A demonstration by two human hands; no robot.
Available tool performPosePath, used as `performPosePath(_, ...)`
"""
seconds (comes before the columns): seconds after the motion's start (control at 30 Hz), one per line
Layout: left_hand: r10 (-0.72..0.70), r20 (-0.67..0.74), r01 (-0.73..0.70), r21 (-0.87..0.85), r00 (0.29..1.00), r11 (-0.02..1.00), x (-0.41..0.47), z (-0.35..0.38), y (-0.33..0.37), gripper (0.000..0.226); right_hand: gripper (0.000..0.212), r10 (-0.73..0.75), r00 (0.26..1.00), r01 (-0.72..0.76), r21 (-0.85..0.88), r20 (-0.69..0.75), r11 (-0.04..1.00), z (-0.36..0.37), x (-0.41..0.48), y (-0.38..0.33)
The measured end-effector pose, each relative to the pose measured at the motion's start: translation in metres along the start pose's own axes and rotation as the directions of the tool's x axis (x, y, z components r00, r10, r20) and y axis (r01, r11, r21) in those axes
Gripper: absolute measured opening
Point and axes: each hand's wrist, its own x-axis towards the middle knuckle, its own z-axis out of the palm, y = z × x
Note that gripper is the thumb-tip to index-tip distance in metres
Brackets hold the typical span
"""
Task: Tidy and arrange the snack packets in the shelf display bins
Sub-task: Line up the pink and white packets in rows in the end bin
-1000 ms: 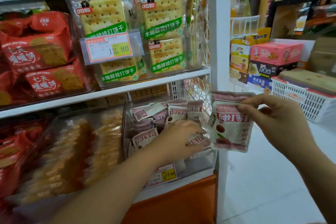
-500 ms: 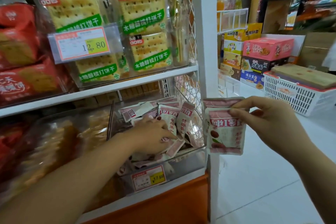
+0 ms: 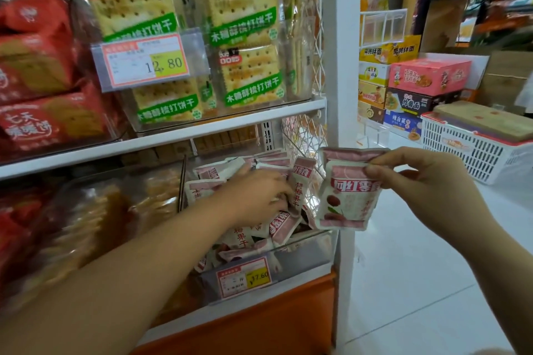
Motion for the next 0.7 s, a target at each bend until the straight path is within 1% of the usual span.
performPosePath(0.03,0.067,-0.070,-0.070,-0.042,0.995,0.997,0.006,0.002,0.008,0.031,0.015,0.001,1.000,-0.001,0.000,0.002,1.000,0.000,0.000,0.000)
performPosePath(0.1,0.177,-0.140,-0.182,-0.022,0.974,0.983,0.020,0.009,0.014,0.031,0.014,0.002,1.000,-0.002,-0.015,0.001,1.000,-0.001,0.000,0.002)
performPosePath(0.2,0.275,-0.123,-0.263,0.105,0.954,0.959,0.036,0.021,0.009,0.034,0.014,-0.002,1.000,0.002,-0.038,-0.005,0.999,-0.005,0.000,0.005)
performPosePath(0.3,0.300,-0.052,-0.292,0.132,0.952,0.947,0.043,0.030,0.005,0.054,0.009,-0.001,1.000,0.002,-0.042,0.014,0.999,-0.006,0.000,0.007)
performPosePath(0.37,0.277,0.034,-0.279,0.107,0.960,0.954,0.047,0.034,0.005,0.073,0.005,0.005,0.999,-0.003,-0.048,0.050,0.999,-0.006,0.001,0.007)
performPosePath(0.4,0.236,0.104,-0.246,0.097,0.966,0.964,0.047,0.035,0.004,0.080,0.008,0.011,0.998,-0.008,-0.049,0.067,0.999,-0.006,0.001,0.007)
performPosePath(0.47,0.093,0.295,-0.126,0.095,0.951,0.988,0.050,0.033,0.001,0.082,0.012,0.030,0.995,-0.026,-0.044,0.095,0.999,-0.006,0.000,0.008)
performPosePath(0.5,0.031,0.378,-0.076,0.105,0.925,0.992,0.052,0.031,0.001,0.081,0.013,0.037,0.994,-0.032,-0.044,0.105,0.999,-0.006,0.000,0.009)
performPosePath(0.53,-0.005,0.432,-0.049,0.114,0.902,0.992,0.053,0.029,0.002,0.080,0.014,0.040,0.993,-0.035,-0.044,0.111,0.998,-0.006,-0.001,0.009)
performPosePath(0.57,-0.022,0.466,-0.037,0.118,0.885,0.992,0.056,0.029,0.004,0.078,0.016,0.043,0.993,-0.038,-0.045,0.111,0.998,-0.006,-0.001,0.009)
performPosePath(0.63,-0.025,0.492,-0.031,0.106,0.870,0.994,0.058,0.030,0.008,0.073,0.018,0.048,0.992,-0.043,-0.045,0.113,0.998,-0.006,-0.002,0.009)
performPosePath(0.7,-0.016,0.455,-0.020,0.073,0.891,0.997,0.057,0.037,0.011,0.065,0.019,0.042,0.993,-0.038,-0.037,0.111,0.999,-0.005,-0.002,0.008)
